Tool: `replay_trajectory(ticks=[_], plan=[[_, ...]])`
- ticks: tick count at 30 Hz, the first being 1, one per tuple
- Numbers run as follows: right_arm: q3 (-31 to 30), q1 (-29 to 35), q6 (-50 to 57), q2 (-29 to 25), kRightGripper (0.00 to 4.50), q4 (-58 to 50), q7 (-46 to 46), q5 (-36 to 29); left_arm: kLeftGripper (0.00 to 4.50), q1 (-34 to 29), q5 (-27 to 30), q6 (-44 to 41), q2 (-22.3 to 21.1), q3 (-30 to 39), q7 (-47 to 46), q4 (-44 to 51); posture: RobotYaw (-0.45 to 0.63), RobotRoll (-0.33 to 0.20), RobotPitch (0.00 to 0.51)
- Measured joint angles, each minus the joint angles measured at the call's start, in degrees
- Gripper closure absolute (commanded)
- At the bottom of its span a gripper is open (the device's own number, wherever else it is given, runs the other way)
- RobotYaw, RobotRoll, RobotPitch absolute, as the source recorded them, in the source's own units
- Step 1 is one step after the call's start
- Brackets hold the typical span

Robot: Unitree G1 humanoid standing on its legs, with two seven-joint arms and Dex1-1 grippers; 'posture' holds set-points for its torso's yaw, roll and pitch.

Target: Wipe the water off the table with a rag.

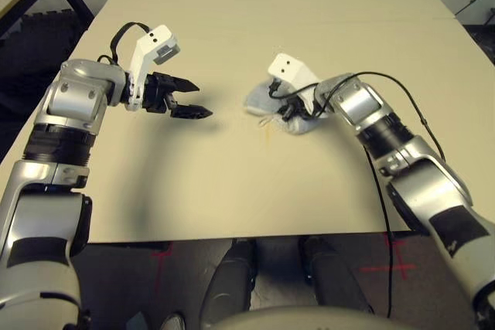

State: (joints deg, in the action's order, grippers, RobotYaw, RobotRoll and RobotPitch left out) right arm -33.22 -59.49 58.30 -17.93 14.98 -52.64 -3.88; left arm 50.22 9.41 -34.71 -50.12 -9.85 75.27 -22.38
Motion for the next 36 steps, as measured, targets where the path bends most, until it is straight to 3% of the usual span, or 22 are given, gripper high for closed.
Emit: replay_trajectory(ticks=[9,14,17,22,28,32,36], plan=[[-0.99,-1.64,0.11,1.06,4.27,2.08,-3.09,0.25,0.0,-0.01,0.03,-0.62,0.07,0.01,-0.25,0.13,0.09,0.0,0.202],[-0.12,-6.56,-8.2,6.8,4.27,16.16,-1.43,2.49,0.0,-0.55,0.29,-1.5,0.0,0.42,-0.61,1.79,0.1,0.0,0.206],[2.06,-10.48,-16.41,10.96,4.27,27.59,3.86,4.28,0.0,-0.99,1.02,-2.1,0.03,0.71,-0.98,3.0,0.1,0.0,0.206],[7.56,-16.33,-30.0,13.28,4.27,44.74,13.69,6.55,0.0,-2.39,1.44,-3.15,-0.03,1.24,-1.71,4.37,0.13,0.0,0.207],[11.3,-18.07,-37.64,15.45,4.27,52.87,17.4,8.69,0.0,-2.73,2.25,-4.1,-0.02,1.31,-2.19,5.16,0.13,0.0,0.208],[11.69,-18.12,-38.19,16.48,4.27,53.03,10.54,9.99,0.0,-2.71,2.31,-4.09,0.0,1.31,-2.3,5.16,0.12,0.0,0.208],[5.48,-15.56,-33.62,14.21,4.28,43.01,-8.98,12.74,0.0,-2.41,2.3,-4.05,0.42,1.3,-2.32,5.11,0.11,0.0,0.206]])
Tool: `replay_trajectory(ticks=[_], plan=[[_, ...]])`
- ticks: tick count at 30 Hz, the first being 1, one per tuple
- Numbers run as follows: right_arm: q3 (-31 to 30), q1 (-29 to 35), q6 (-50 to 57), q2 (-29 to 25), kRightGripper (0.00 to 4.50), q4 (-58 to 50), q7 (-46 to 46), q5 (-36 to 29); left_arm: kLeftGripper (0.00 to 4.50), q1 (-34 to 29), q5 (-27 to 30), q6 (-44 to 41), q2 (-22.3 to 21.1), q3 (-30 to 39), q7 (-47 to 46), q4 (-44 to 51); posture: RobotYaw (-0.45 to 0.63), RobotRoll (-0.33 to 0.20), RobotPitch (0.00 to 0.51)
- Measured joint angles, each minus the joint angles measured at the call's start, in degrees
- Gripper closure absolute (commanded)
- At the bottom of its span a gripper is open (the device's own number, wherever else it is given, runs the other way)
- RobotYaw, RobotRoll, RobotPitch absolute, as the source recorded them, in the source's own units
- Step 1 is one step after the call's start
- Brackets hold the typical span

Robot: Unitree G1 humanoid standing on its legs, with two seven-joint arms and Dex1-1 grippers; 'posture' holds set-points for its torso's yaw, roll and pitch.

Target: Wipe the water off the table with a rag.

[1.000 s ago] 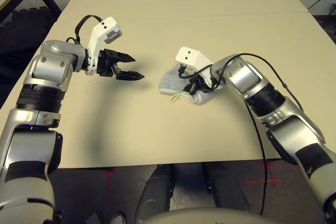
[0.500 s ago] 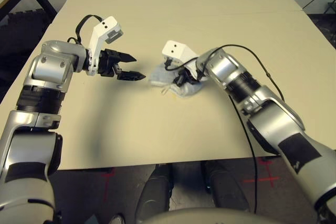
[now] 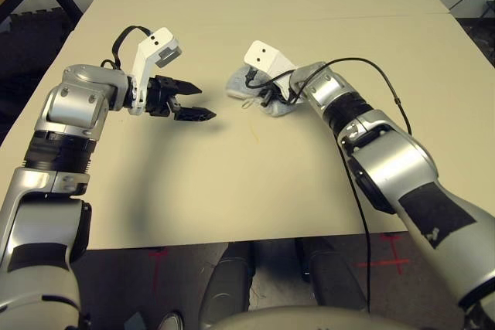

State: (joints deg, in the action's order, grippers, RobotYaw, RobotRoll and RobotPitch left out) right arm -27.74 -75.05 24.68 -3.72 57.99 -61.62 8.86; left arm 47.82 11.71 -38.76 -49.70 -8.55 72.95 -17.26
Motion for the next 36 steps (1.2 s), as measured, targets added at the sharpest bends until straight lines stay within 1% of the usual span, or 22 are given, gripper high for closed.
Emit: replay_trajectory(ticks=[3,6,8,10,12,16,19,21,23,27,29,30,33,35,36], plan=[[-5.01,3.48,5.18,-4.09,4.28,-11.75,-11.18,1.26,0.0,0.41,-0.07,0.24,0.31,-0.03,0.13,-0.61,0.1,0.0,0.203],[-6.97,4.92,8.77,-6.31,4.28,-17.8,-15.59,2.18,0.0,0.7,-0.14,0.53,0.47,-0.05,0.33,-0.85,0.09,0.0,0.2],[-7.06,4.94,9.55,-6.27,4.28,-18.31,-15.36,2.62,0.0,1.12,-0.17,0.74,0.82,-0.05,0.37,-1.12,0.09,0.0,0.2],[-6.87,4.46,8.63,-5.43,4.28,-16.95,-13.03,3.08,0.0,1.39,-0.22,0.86,1.08,-0.06,0.39,-1.5,0.09,0.0,0.2],[-5.81,3.23,6.66,-3.59,4.28,-13.12,-8.69,3.37,0.0,1.52,-0.23,0.88,1.26,-0.08,0.42,-1.68,0.1,0.0,0.195],[-1.8,-0.58,1.94,-0.11,4.28,-2.0,5.02,3.47,0.0,1.84,-0.28,1.21,1.61,-0.14,0.41,-1.92,0.1,0.0,0.193],[1.59,-3.97,-1.57,-0.16,4.28,6.38,15.7,3.9,0.0,1.83,-0.28,1.24,1.66,-0.15,0.38,-1.93,0.11,0.0,0.191],[2.41,-5.13,-3.11,-0.77,4.28,9.38,19.26,4.76,0.0,1.8,-0.27,1.24,1.67,-0.15,0.36,-1.93,0.11,0.0,0.191],[3.0,-5.27,-3.78,-1.49,4.28,11.09,20.16,5.2,0.0,1.8,-0.27,1.24,1.67,-0.15,0.36,-1.93,0.1,0.0,0.19],[3.28,-5.06,-1.98,-1.39,4.28,10.2,10.27,5.1,0.0,1.79,-0.25,1.26,1.68,-0.15,0.35,-1.92,0.09,0.0,0.196],[2.2,-3.05,0.44,-2.2,4.28,5.04,2.06,5.13,0.0,1.79,-0.2,1.26,1.83,-0.15,0.33,-1.88,0.09,0.0,0.197],[1.12,-1.44,1.73,-3.27,4.28,1.04,-1.64,5.13,0.0,1.82,-0.21,1.26,1.97,-0.15,0.31,-1.88,0.08,0.0,0.199],[-3.61,5.58,8.3,-8.75,4.28,-16.81,-14.53,4.57,0.0,1.79,-0.25,1.34,2.42,-0.18,0.3,-2.09,0.07,0.0,0.201],[-7.02,9.01,13.84,-12.7,4.28,-27.94,-21.08,4.31,0.0,1.8,-0.28,1.43,2.7,-0.22,0.31,-2.2,0.06,0.0,0.201],[-8.24,10.08,15.87,-14.01,4.28,-31.5,-23.05,4.2,0.0,1.83,-0.32,1.45,2.8,-0.22,0.32,-2.47,0.06,0.0,0.201]])
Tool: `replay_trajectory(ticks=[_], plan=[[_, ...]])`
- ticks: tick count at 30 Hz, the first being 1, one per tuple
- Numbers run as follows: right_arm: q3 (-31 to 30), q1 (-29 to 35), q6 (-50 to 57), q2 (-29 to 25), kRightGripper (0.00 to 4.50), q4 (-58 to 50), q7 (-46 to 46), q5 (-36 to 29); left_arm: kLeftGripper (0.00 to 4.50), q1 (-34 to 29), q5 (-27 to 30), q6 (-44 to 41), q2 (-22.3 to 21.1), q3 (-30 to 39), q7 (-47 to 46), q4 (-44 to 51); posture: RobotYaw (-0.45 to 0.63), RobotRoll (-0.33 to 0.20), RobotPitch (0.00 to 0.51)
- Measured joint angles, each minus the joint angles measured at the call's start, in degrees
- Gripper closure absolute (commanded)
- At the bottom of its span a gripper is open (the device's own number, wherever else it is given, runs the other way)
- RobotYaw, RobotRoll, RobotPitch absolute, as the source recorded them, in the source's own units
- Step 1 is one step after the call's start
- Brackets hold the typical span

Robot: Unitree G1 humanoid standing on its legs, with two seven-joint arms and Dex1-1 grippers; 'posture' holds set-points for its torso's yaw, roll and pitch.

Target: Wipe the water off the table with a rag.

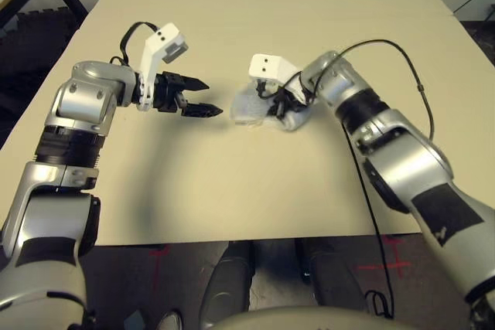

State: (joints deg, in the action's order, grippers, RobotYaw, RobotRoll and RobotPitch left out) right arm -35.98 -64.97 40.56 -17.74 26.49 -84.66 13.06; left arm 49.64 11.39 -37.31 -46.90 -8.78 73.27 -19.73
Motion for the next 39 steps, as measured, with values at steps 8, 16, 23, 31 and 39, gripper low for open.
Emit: replay_trajectory(ticks=[8,16,23,31,39], plan=[[-0.2,-2.33,0.5,2.67,4.29,4.91,6.69,0.17,0.0,1.15,-0.75,0.85,1.02,-0.3,0.16,-1.64,0.06,0.0,0.202],[8.93,-11.6,-8.85,6.04,4.29,30.56,35.38,1.38,0.0,1.35,-0.86,1.52,1.37,-0.43,0.5,-2.21,0.05,0.0,0.2],[9.89,-12.2,-10.23,5.83,4.29,33.92,30.78,1.52,0.0,1.37,-0.96,1.65,1.65,-0.43,0.56,-2.83,0.05,0.0,0.199],[1.06,-0.42,5.28,-3.23,4.29,-0.44,1.14,-1.93,0.0,1.72,-1.14,2.15,1.84,-0.53,0.62,-3.39,0.04,0.0,0.199],[-4.42,-2.04,14.72,-5.71,4.29,-15.26,-5.96,-6.41,0.0,1.9,-1.28,2.63,2.23,-0.61,0.67,-4.36,0.03,0.0,0.197]])
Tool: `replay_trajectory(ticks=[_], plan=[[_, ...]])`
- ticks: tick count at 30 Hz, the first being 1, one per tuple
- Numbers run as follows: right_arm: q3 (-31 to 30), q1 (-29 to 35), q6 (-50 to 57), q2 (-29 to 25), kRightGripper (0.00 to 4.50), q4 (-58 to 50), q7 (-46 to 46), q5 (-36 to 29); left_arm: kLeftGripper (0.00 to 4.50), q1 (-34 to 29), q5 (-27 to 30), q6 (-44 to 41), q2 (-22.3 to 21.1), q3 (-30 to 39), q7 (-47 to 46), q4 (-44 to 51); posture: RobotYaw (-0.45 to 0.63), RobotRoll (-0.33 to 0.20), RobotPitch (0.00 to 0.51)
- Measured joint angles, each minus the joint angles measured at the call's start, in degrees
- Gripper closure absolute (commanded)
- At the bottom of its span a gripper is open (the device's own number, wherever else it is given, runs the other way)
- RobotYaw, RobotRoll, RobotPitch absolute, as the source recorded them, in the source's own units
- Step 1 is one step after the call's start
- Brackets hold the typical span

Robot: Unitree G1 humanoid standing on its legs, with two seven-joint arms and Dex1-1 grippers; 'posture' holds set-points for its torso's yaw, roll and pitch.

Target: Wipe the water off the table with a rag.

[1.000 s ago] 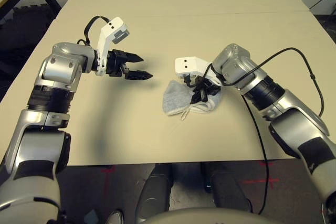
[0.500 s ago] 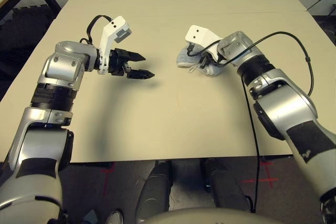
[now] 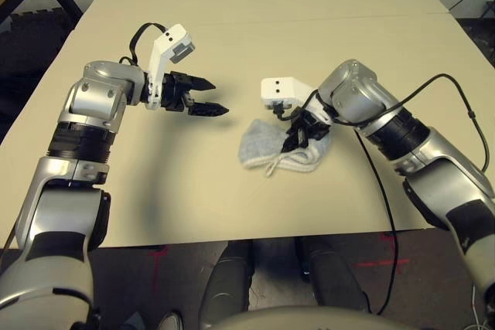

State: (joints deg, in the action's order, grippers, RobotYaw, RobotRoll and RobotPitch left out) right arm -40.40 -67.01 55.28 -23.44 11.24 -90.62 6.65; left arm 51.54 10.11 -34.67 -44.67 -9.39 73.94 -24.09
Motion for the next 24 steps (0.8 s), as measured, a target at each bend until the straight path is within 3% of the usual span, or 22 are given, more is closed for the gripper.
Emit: replay_trajectory(ticks=[6,11,17,24], plan=[[-1.47,-2.03,-0.05,0.25,4.29,-1.95,0.17,-1.6,0.0,0.01,-0.66,0.17,0.07,0.0,0.19,-0.32,0.03,0.0,0.197],[-1.66,-2.11,0.01,4.15,4.29,-1.93,4.22,-2.24,0.0,0.01,-0.7,0.17,0.21,0.0,0.3,-0.31,0.03,0.0,0.197],[-2.23,1.03,-1.84,7.5,4.29,0.08,10.92,-2.0,0.0,-0.04,-0.7,0.16,0.2,0.01,0.3,-0.23,0.06,0.0,0.204],[-3.52,4.94,-11.52,9.32,4.29,5.71,16.46,-0.07,0.0,-0.06,-0.71,0.09,0.2,0.02,0.06,-0.15,0.06,0.0,0.204]])
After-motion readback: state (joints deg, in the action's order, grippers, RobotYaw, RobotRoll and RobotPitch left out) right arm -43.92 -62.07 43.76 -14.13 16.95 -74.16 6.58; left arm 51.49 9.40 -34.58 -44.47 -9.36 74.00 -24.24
